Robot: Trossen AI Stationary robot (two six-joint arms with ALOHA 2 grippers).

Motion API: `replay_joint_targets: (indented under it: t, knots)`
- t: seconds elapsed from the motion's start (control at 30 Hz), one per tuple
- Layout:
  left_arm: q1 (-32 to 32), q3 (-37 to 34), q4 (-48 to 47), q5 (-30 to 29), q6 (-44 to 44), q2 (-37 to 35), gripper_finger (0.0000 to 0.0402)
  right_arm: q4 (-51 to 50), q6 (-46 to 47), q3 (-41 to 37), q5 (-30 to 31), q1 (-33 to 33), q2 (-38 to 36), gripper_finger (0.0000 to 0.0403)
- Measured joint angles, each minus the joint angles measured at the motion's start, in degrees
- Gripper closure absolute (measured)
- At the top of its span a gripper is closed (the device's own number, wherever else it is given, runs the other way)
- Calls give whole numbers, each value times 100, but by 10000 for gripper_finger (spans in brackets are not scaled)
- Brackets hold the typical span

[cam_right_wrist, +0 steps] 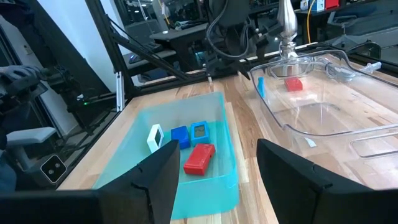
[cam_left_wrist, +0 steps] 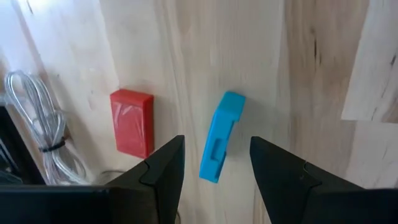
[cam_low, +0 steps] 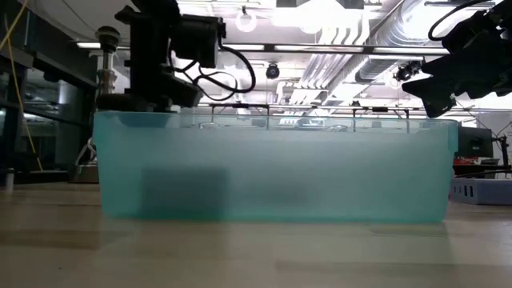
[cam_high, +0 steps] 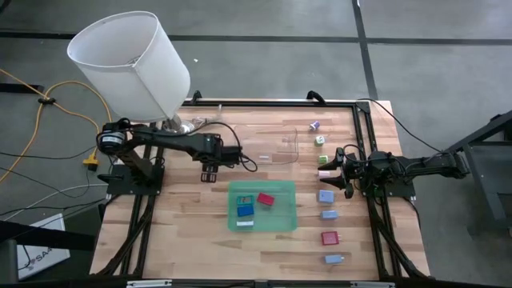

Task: Pick & Place Office items
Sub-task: Put the light blue digital clock into the blue bin

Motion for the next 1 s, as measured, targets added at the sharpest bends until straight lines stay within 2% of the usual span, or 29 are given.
replay_joint_targets:
  t: [0.27,1.0]
  knots:
    - [55,-369,145,156,-141,-117,229,-2,0,-1,1,-2,0,201]
    - [99,-737,831,266,331,-123,229,-2,0,1,1,-2,1,201]
